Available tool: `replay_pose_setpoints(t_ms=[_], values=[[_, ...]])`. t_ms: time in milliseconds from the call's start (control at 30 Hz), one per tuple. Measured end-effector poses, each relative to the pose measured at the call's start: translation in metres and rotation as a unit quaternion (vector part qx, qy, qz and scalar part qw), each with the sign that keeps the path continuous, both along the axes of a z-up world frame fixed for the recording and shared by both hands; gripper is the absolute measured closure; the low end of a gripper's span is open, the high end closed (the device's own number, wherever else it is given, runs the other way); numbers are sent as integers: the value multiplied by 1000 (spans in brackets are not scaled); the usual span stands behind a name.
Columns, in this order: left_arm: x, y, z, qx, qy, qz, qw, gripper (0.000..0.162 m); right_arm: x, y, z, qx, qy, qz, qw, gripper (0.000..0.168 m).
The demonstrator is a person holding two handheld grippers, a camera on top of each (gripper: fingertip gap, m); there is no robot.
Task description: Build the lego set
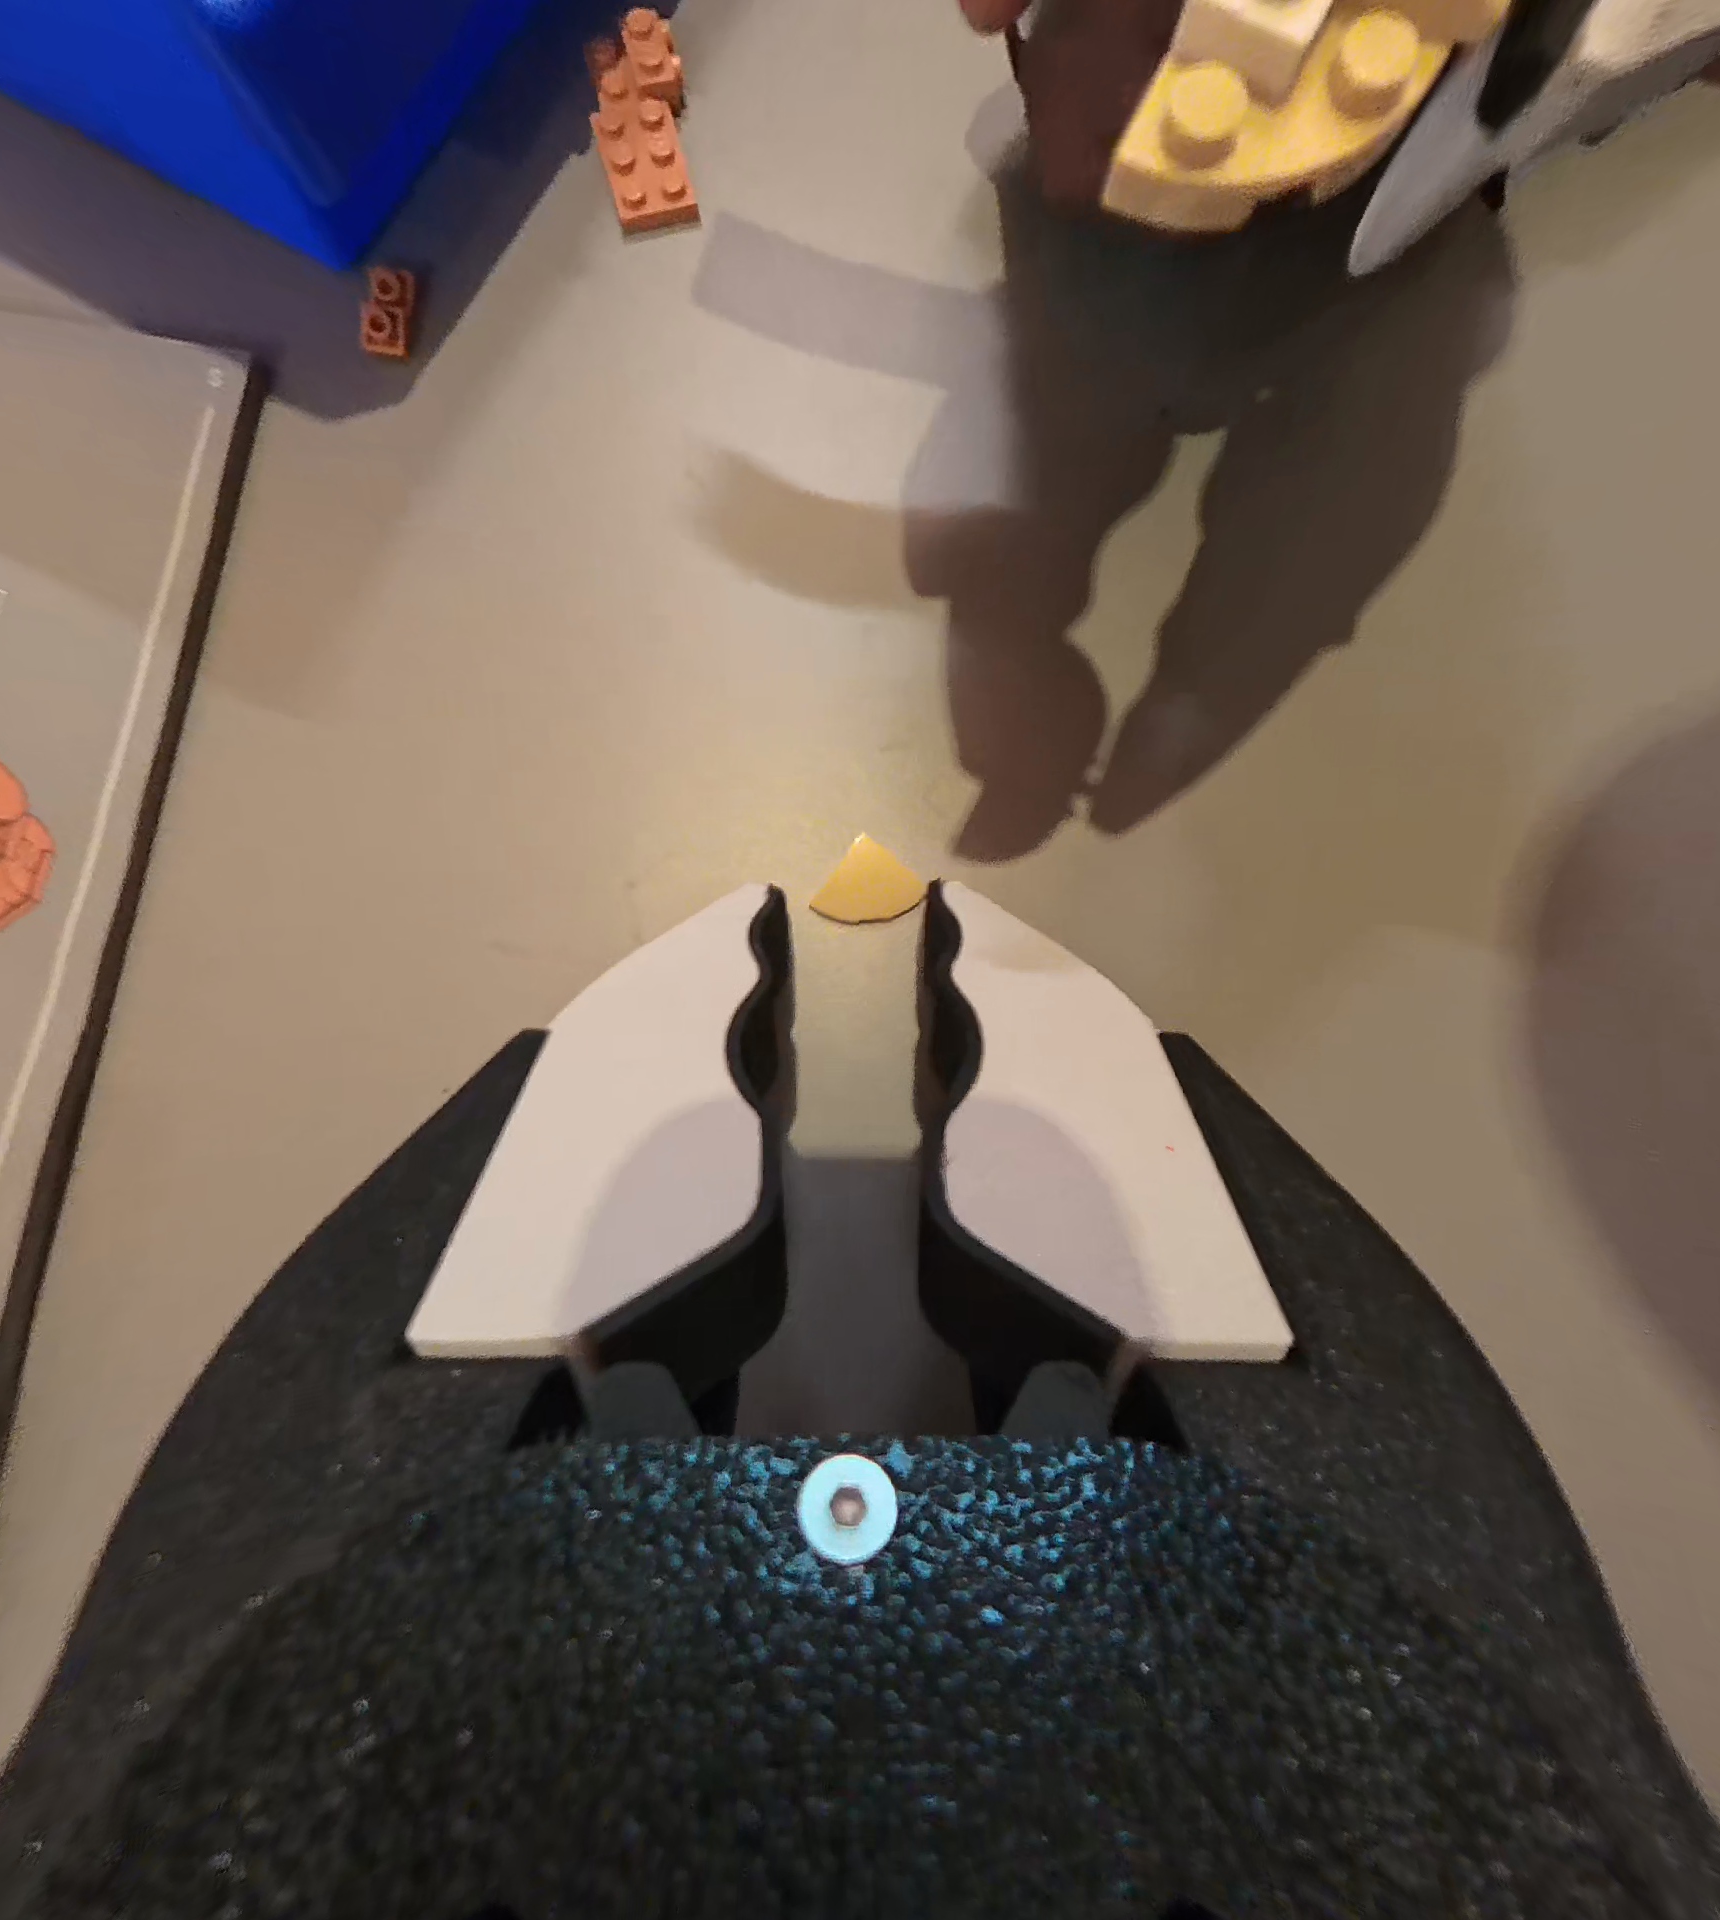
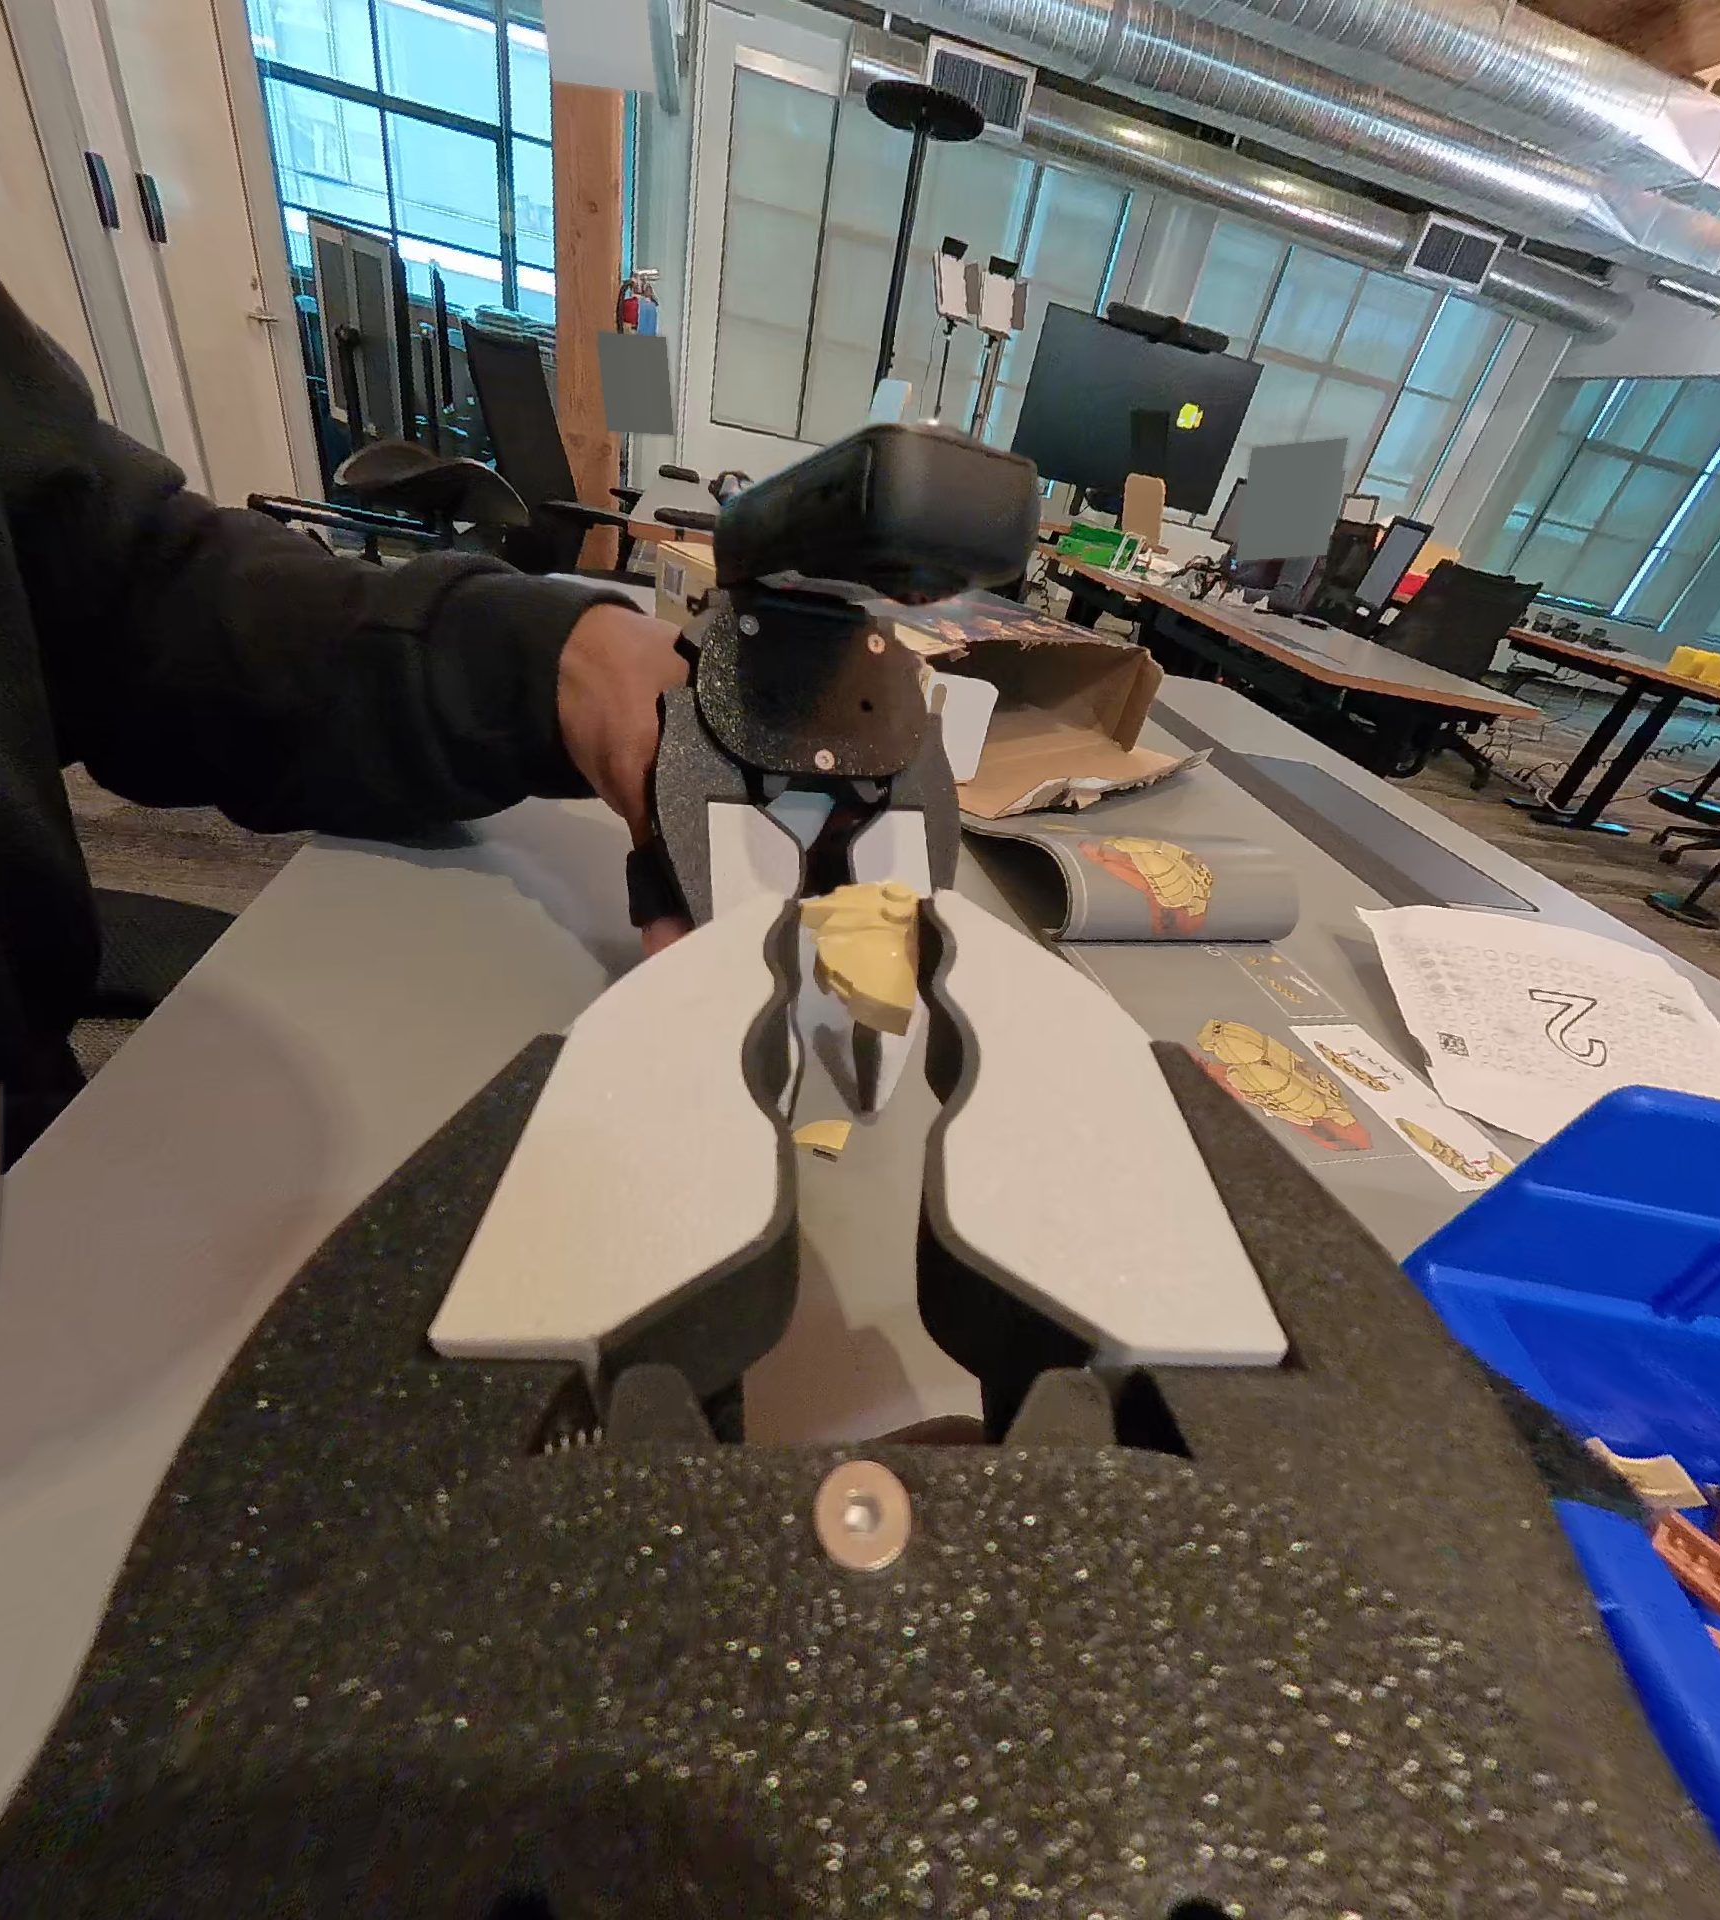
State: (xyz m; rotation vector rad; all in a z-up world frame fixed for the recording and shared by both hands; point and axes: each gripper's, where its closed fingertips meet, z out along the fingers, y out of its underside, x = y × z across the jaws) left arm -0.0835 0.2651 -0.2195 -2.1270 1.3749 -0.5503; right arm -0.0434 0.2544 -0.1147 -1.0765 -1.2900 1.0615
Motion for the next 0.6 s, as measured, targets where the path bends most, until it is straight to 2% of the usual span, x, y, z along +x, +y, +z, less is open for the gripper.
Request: replay_pose_setpoints(t_ms=[267,467,600], values=[[3,0,-5,31,11,25,999,136,0,1,0,-3,0,-1,1000,147],[6,-2,-4,49,4,24,999,143,0,1,-2,-1,-4,0,1000,148],[3,-1,12,47,-30,23,998,144,0,1,-2,0,-4,-2,1000,147]])
